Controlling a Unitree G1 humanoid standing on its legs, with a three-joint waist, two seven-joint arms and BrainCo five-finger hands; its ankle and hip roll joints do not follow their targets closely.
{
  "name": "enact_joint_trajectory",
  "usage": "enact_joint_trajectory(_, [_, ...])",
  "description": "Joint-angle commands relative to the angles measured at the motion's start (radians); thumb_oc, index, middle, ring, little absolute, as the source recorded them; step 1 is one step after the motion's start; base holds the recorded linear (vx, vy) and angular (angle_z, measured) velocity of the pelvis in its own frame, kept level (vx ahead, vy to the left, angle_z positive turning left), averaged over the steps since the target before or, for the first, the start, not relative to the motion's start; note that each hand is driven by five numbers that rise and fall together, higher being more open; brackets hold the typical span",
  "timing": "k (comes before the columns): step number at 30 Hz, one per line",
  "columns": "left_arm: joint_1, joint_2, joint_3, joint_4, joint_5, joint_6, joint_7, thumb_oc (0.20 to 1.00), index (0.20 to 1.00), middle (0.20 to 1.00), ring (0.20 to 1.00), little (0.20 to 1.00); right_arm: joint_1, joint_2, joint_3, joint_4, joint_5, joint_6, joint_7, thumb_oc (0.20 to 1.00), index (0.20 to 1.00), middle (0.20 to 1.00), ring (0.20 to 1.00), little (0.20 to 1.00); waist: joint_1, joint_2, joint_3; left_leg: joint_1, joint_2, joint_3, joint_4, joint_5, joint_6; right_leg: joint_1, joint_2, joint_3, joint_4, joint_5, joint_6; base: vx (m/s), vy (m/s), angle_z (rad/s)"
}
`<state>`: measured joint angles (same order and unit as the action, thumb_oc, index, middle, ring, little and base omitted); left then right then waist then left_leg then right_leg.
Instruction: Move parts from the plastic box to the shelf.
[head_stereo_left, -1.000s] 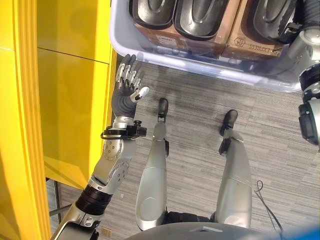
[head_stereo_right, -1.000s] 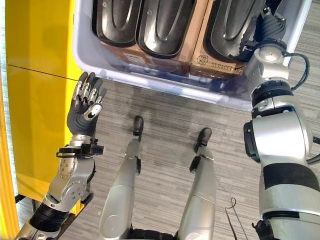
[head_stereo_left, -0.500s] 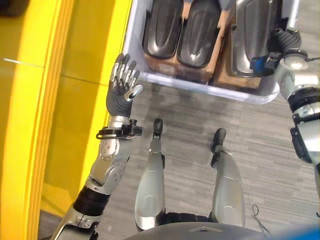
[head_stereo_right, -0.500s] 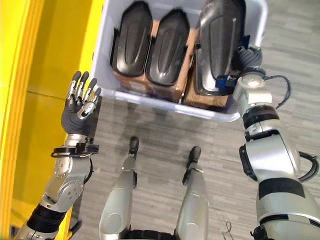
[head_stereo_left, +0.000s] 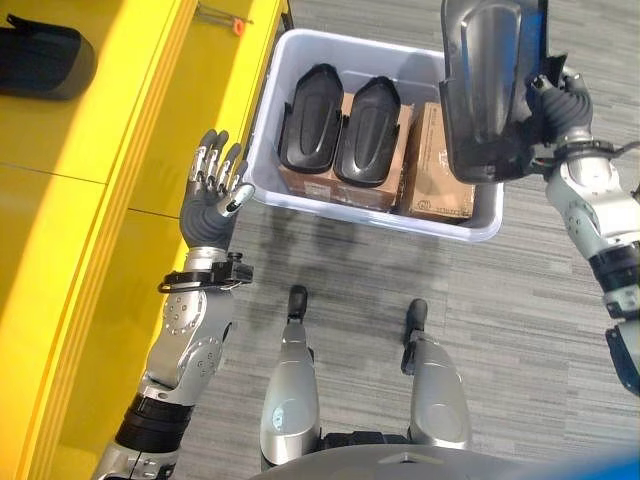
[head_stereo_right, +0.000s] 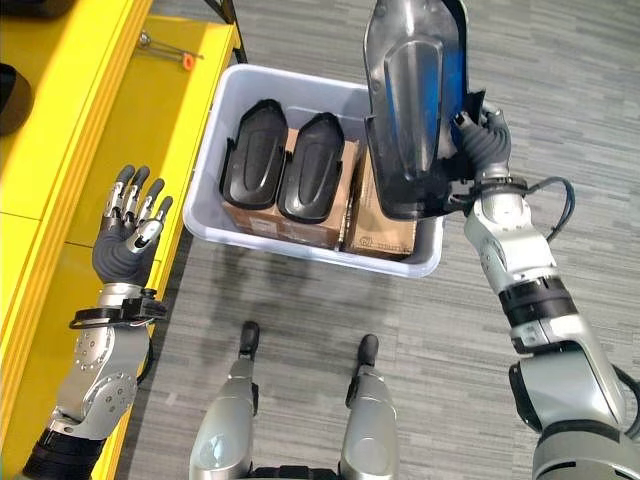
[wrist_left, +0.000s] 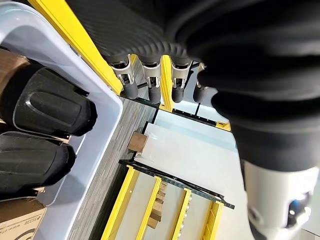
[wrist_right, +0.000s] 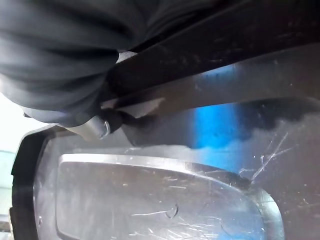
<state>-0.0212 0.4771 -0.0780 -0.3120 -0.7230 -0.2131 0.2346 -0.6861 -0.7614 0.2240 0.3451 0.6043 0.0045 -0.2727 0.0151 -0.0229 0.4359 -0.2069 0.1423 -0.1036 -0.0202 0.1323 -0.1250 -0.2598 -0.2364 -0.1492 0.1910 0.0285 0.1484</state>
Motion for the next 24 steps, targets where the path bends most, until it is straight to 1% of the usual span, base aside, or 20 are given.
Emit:
enact_joint_trajectory(1, [0.019, 0.004, 0.018, -0.006, 0.009, -0.018, -0.044, 1.0, 1.0, 1.0, 1.0, 1.0, -0.004, -0.022, -0.035, -0.042, -0.019, -0.069, 0.027, 0.2, 0.2, 0.2, 0.2, 0.2, -0.008, -0.016, -0.089, 0.121, 0.026, 0.02, -0.046, -0.11, 0.011, -0.032, 0.018, -0.002, 0.013, -0.038, 0.007, 0.03, 0.001, -0.07])
enact_joint_trajectory(3, [0.035, -0.003, 0.03, 0.0, 0.01, -0.006, -0.051, 1.0, 1.0, 1.0, 1.0, 1.0, 0.067, -0.014, -0.067, -0.096, -0.025, -0.066, 0.042, 0.2, 0.2, 0.2, 0.2, 0.2, -0.01, -0.012, -0.113, 0.135, 0.032, 0.023, -0.049, -0.112, 0.011, -0.016, 0.02, 0.0, 0.003, -0.038, 0.008, 0.04, -0.002, -0.06])
enact_joint_trajectory(4, [0.055, -0.019, 0.042, 0.015, 0.019, 0.008, -0.061, 1.0, 1.0, 1.0, 1.0, 1.0, 0.155, 0.029, -0.105, -0.157, -0.018, -0.067, 0.06, 0.2, 0.2, 0.2, 0.2, 0.2, -0.013, -0.006, -0.152, 0.157, 0.037, 0.024, -0.053, -0.114, 0.009, 0.012, 0.021, 0.0, -0.012, -0.04, 0.01, 0.04, -0.005, -0.06])
enact_joint_trajectory(5, [0.056, -0.018, 0.041, 0.015, 0.019, 0.008, -0.061, 1.0, 1.0, 1.0, 1.0, 1.0, 0.159, 0.029, -0.107, -0.16, -0.018, -0.066, 0.059, 0.2, 0.2, 0.2, 0.2, 0.2, -0.013, -0.006, -0.153, 0.158, 0.038, 0.024, -0.053, -0.114, 0.009, 0.014, 0.021, 0.0, -0.013, -0.04, 0.01, 0.04, -0.009, -0.06])
enact_joint_trajectory(9, [0.085, -0.039, 0.056, 0.039, 0.029, 0.03, -0.073, 1.0, 1.0, 1.0, 1.0, 1.0, 0.25, 0.088, -0.138, -0.218, -0.01, -0.061, 0.083, 0.2, 0.2, 0.2, 0.2, 0.2, -0.012, 0.0, -0.201, 0.189, 0.045, 0.022, -0.053, -0.122, 0.011, 0.05, 0.022, -0.001, -0.014, -0.052, 0.012, 0.03, -0.039, -0.04])
enact_joint_trajectory(10, [0.112, -0.054, 0.065, 0.056, 0.028, 0.049, -0.085, 1.0, 1.0, 1.0, 1.0, 1.0, 0.281, 0.142, -0.129, -0.251, -0.001, -0.055, 0.105, 0.2, 0.2, 0.2, 0.2, 0.2, -0.009, 0.006, -0.233, 0.213, 0.052, 0.016, -0.041, -0.135, 0.018, 0.068, 0.032, 0.007, 0.009, -0.076, 0.005, 0.03, -0.139, -0.05])
enact_joint_trajectory(11, [0.122, -0.054, 0.071, 0.063, 0.031, 0.057, -0.089, 1.0, 1.0, 1.0, 1.0, 1.0, 0.289, 0.168, -0.111, -0.254, 0.007, -0.05, 0.118, 0.2, 0.2, 0.2, 0.2, 0.2, -0.005, 0.008, -0.251, 0.222, 0.061, 0.007, -0.022, -0.143, 0.018, 0.079, 0.039, 0.008, 0.038, -0.101, -0.002, 0.01, -0.125, -0.01])
enact_joint_trajectory(12, [0.122, -0.054, 0.071, 0.063, 0.031, 0.057, -0.089, 1.0, 1.0, 1.0, 1.0, 1.0, 0.289, 0.168, -0.111, -0.254, 0.007, -0.05, 0.118, 0.2, 0.2, 0.2, 0.2, 0.2, -0.005, 0.008, -0.251, 0.223, 0.061, 0.007, -0.022, -0.143, 0.018, 0.079, 0.039, 0.008, 0.038, -0.101, -0.002, 0.0, -0.152, 0.02])
enact_joint_trajectory(13, [0.137, -0.055, 0.079, 0.06, 0.044, 0.066, -0.097, 1.0, 1.0, 1.0, 1.0, 1.0, 0.288, 0.179, -0.1, -0.259, 0.012, -0.045, 0.128, 0.2, 0.2, 0.2, 0.2, 0.2, 0.001, 0.012, -0.265, 0.236, 0.075, -0.003, -0.016, -0.143, 0.016, 0.097, 0.053, 0.007, 0.059, -0.128, -0.013, 0.0, -0.133, 0.08])
enact_joint_trajectory(15, [0.151, -0.064, 0.088, 0.061, 0.056, 0.071, -0.098, 1.0, 1.0, 1.0, 1.0, 1.0, 0.285, 0.189, -0.092, -0.259, 0.025, -0.045, 0.135, 0.2, 0.2, 0.2, 0.2, 0.2, 0.011, 0.017, -0.277, 0.24, 0.089, -0.015, -0.012, -0.133, 0.012, 0.119, 0.068, -0.001, 0.064, -0.148, -0.027, -0.01, -0.168, 0.16])
enact_joint_trajectory(17, [0.165, -0.076, 0.096, 0.058, 0.059, 0.07, -0.096, 1.0, 1.0, 1.0, 1.0, 1.0, 0.269, 0.183, -0.081, -0.261, 0.043, -0.047, 0.145, 0.2, 0.2, 0.2, 0.2, 0.2, 0.023, 0.023, -0.284, 0.228, 0.098, -0.036, -0.012, -0.108, 0.004, 0.135, 0.087, -0.011, 0.055, -0.162, -0.043, -0.08, -0.161, 0.24])
enact_joint_trajectory(18, [0.167, -0.086, 0.092, 0.06, 0.056, 0.068, -0.092, 1.0, 1.0, 1.0, 1.0, 1.0, 0.253, 0.176, -0.07, -0.258, 0.047, -0.052, 0.145, 0.2, 0.2, 0.2, 0.2, 0.2, 0.033, 0.028, -0.284, 0.216, 0.105, -0.052, -0.019, -0.078, -0.009, 0.145, 0.099, -0.024, 0.048, -0.172, -0.054, -0.14, -0.158, 0.24])
enact_joint_trajectory(19, [0.168, -0.094, 0.091, 0.065, 0.053, 0.07, -0.093, 1.0, 1.0, 1.0, 1.0, 1.0, 0.239, 0.162, -0.068, -0.254, 0.051, -0.055, 0.147, 0.2, 0.2, 0.2, 0.2, 0.2, 0.046, 0.035, -0.286, 0.195, 0.108, -0.075, -0.036, -0.037, -0.024, 0.151, 0.108, -0.043, 0.031, -0.179, -0.063, -0.17, -0.183, 0.4])
enact_joint_trajectory(20, [0.167, -0.105, 0.078, 0.068, 0.045, 0.071, -0.096, 1.0, 1.0, 1.0, 1.0, 1.0, 0.232, 0.139, -0.079, -0.251, 0.068, -0.066, 0.141, 0.2, 0.2, 0.2, 0.2, 0.2, 0.054, 0.042, -0.287, 0.153, 0.105, -0.1, -0.059, 0.015, -0.042, 0.164, 0.111, -0.084, 0.006, -0.181, -0.079, -0.13, -0.112, 0.77])
enact_joint_trajectory(21, [0.167, -0.105, 0.078, 0.068, 0.045, 0.071, -0.096, 1.0, 1.0, 1.0, 1.0, 1.0, 0.231, 0.139, -0.08, -0.25, 0.068, -0.066, 0.141, 0.2, 0.2, 0.2, 0.2, 0.2, 0.05, 0.043, -0.291, 0.146, 0.104, -0.105, -0.059, 0.019, -0.042, 0.162, 0.111, -0.088, 0.0, -0.176, -0.079, -0.11, -0.096, 1.46])
enact_joint_trajectory(22, [0.162, -0.104, 0.071, 0.073, 0.043, 0.069, -0.096, 1.0, 1.0, 1.0, 1.0, 1.0, 0.226, 0.132, -0.082, -0.253, 0.073, -0.077, 0.139, 0.2, 0.2, 0.2, 0.2, 0.2, 0.061, 0.045, -0.28, 0.12, 0.102, -0.086, -0.059, 0.05, -0.043, 0.176, 0.101, -0.117, -0.01, -0.179, -0.083, -0.11, -0.032, 1.92])
enact_joint_trajectory(23, [0.161, -0.111, 0.071, 0.08, 0.043, 0.072, -0.101, 1.0, 1.0, 1.0, 1.0, 1.0, 0.235, 0.137, -0.095, -0.263, 0.069, -0.086, 0.137, 0.2, 0.2, 0.2, 0.2, 0.2, 0.059, 0.046, -0.272, 0.1, 0.106, 0.028, -0.053, 0.062, -0.027, 0.192, 0.068, -0.18, -0.022, -0.17, -0.085, -0.13, -0.051, 1.74])
enact_joint_trajectory(24, [0.157, -0.113, 0.067, 0.082, 0.038, 0.072, -0.105, 1.0, 1.0, 1.0, 1.0, 1.0, 0.244, 0.149, -0.098, -0.264, 0.07, -0.09, 0.134, 0.2, 0.2, 0.2, 0.2, 0.2, 0.057, 0.047, -0.271, 0.102, 0.115, 0.085, -0.054, 0.063, -0.022, 0.201, 0.06, -0.207, -0.031, -0.165, -0.084, -0.1, -0.024, 1.63])
